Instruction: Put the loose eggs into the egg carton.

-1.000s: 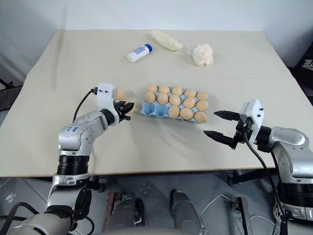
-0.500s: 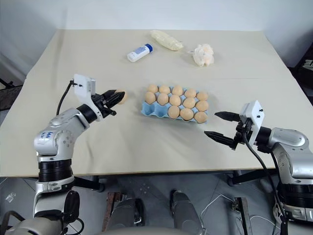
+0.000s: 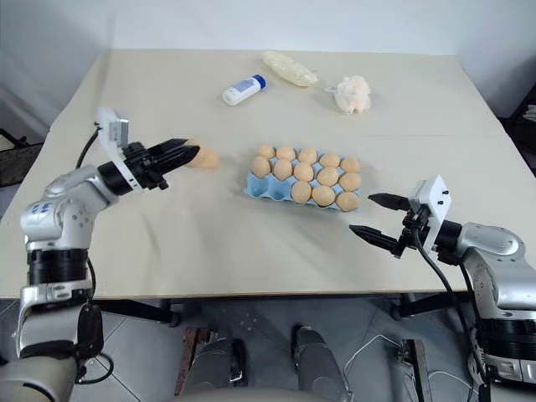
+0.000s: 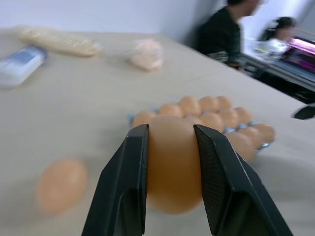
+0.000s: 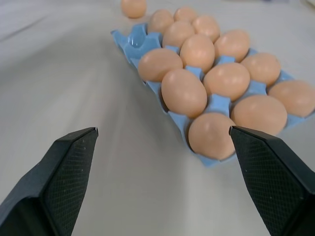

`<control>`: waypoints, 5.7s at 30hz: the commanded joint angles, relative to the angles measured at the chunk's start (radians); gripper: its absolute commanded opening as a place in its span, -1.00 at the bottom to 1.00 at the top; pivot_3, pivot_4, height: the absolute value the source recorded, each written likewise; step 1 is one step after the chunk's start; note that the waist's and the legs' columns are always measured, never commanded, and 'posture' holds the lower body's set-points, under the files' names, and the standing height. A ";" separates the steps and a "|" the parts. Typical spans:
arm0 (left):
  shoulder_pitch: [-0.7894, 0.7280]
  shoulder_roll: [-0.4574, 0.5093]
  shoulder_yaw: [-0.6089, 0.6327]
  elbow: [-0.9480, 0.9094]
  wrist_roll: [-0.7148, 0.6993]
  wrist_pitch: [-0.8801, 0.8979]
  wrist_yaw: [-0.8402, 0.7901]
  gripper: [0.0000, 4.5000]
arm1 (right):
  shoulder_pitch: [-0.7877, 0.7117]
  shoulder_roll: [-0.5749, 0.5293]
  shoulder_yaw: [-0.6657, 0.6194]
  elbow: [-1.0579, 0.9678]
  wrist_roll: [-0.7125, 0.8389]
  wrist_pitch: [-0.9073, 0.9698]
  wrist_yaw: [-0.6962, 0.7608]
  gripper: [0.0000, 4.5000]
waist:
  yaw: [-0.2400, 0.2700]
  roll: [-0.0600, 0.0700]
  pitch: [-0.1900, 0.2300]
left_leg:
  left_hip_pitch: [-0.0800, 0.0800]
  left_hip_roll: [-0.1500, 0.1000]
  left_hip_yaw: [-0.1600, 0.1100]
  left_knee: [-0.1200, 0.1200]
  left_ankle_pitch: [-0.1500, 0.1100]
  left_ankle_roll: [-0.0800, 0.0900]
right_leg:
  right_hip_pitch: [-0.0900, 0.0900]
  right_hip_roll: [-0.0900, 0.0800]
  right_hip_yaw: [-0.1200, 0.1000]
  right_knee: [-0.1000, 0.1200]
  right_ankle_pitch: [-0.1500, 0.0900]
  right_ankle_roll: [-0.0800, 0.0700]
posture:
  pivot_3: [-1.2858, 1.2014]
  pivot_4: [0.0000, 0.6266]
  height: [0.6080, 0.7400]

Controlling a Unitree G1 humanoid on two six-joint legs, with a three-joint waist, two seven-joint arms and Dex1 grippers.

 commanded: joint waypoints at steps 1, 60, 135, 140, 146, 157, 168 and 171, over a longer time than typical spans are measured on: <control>-0.110 -0.040 -0.083 0.111 0.049 -0.101 -0.100 -0.49 | 0.006 0.017 -0.032 -0.041 0.025 -0.031 -0.003 1.00 | 0.000 0.000 0.000 | -0.001 0.000 0.000 0.000 0.000 0.001 | 0.000 0.000 0.000 -0.001 0.000 0.001 | 0.03 -0.52 1.00; 0.209 0.072 0.133 -0.130 0.242 0.036 0.262 1.00 | -0.008 0.041 -0.038 -0.007 0.062 -0.096 0.020 1.00 | -0.013 0.001 0.000 | 0.004 0.004 0.004 0.002 -0.003 0.004 | -0.001 0.002 0.003 0.008 0.001 0.008 | 0.03 -0.52 1.00; -0.312 -0.207 -0.178 0.537 0.383 -0.377 -0.154 -0.27 | 0.109 0.018 -0.100 -0.109 0.064 -0.061 -0.063 1.00 | -0.006 0.000 0.000 | 0.002 0.002 0.011 0.004 -0.002 0.004 | -0.002 0.004 0.002 0.008 0.002 0.008 | 0.03 -0.52 1.00; -0.273 -0.186 -0.203 0.449 0.383 -0.325 -0.155 -0.27 | 0.126 0.021 -0.108 -0.124 0.065 -0.058 -0.072 1.00 | -0.005 0.000 0.000 | 0.002 0.001 0.010 0.005 -0.002 0.004 | -0.002 0.004 0.003 0.008 0.002 0.009 | 0.03 -0.52 1.00; -0.245 -0.171 -0.215 0.411 0.385 -0.292 -0.145 -0.12 | 0.130 0.021 -0.110 -0.124 0.062 -0.054 -0.076 1.00 | -0.004 0.000 0.000 | 0.002 0.002 0.010 0.004 -0.002 0.004 | -0.002 0.004 0.002 0.008 0.002 0.009 | 0.03 -0.52 1.00; -0.270 -0.197 -0.198 0.416 0.355 -0.261 -0.139 0.98 | 0.108 0.017 -0.098 -0.108 0.055 -0.052 -0.071 1.00 | -0.004 0.000 0.000 | 0.002 0.001 0.009 0.005 -0.002 0.005 | -0.001 0.004 0.002 0.008 0.002 0.009 | 0.03 -0.52 1.00; -0.258 -0.147 -0.117 0.338 0.275 -0.289 -0.140 0.98 | 0.101 0.012 -0.101 -0.102 0.056 -0.051 -0.058 1.00 | -0.005 0.000 0.000 | 0.002 0.002 0.008 0.004 -0.002 0.005 | -0.002 0.004 0.002 0.008 0.002 0.009 | 0.03 -0.52 1.00; -0.199 -0.080 -0.095 0.265 0.225 -0.219 -0.202 0.98 | 0.058 0.008 -0.082 -0.068 0.048 -0.057 -0.038 1.00 | -0.009 0.000 0.000 | 0.002 0.002 0.009 0.004 -0.002 0.005 | -0.001 0.004 0.002 0.009 0.002 0.009 | 0.03 -0.52 1.00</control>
